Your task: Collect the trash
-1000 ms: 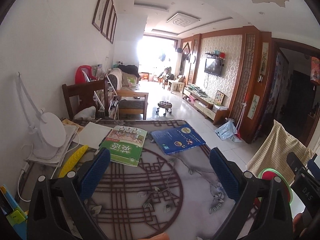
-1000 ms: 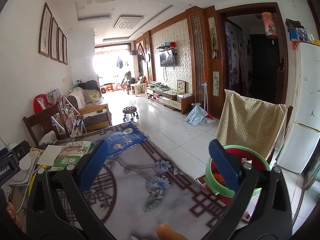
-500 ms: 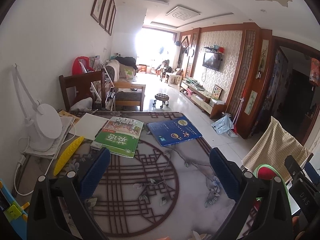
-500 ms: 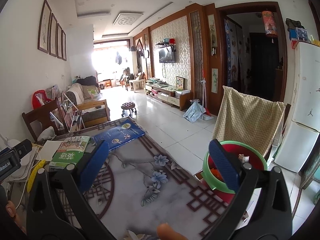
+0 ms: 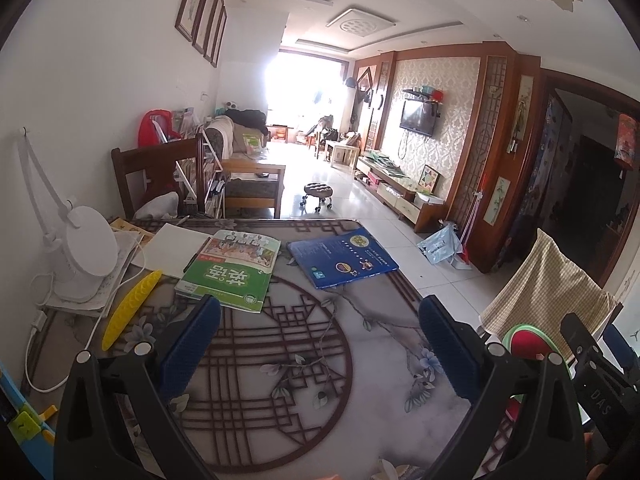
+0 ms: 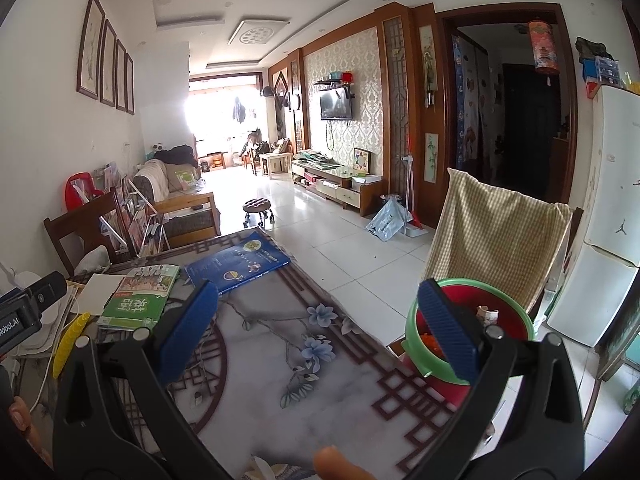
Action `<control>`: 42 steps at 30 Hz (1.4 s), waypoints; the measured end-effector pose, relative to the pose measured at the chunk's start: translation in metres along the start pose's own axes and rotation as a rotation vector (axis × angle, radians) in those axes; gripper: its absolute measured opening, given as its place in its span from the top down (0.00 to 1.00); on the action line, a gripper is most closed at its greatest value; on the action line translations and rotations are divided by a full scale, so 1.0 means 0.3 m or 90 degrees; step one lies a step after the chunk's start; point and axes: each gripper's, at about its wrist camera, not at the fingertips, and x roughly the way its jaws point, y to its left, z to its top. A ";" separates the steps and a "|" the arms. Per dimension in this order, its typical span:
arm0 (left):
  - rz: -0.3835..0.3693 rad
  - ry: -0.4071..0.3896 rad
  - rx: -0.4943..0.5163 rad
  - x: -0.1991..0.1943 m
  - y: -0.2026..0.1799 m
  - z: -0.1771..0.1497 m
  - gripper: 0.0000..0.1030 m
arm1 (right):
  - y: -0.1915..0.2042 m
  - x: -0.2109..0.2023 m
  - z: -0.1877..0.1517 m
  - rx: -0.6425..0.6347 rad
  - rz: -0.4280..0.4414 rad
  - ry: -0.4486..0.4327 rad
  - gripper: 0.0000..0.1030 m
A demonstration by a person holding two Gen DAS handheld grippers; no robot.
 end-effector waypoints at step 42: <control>0.047 0.068 -0.011 0.145 -0.034 -0.070 0.08 | -0.025 0.310 -0.151 -0.077 0.046 0.155 0.04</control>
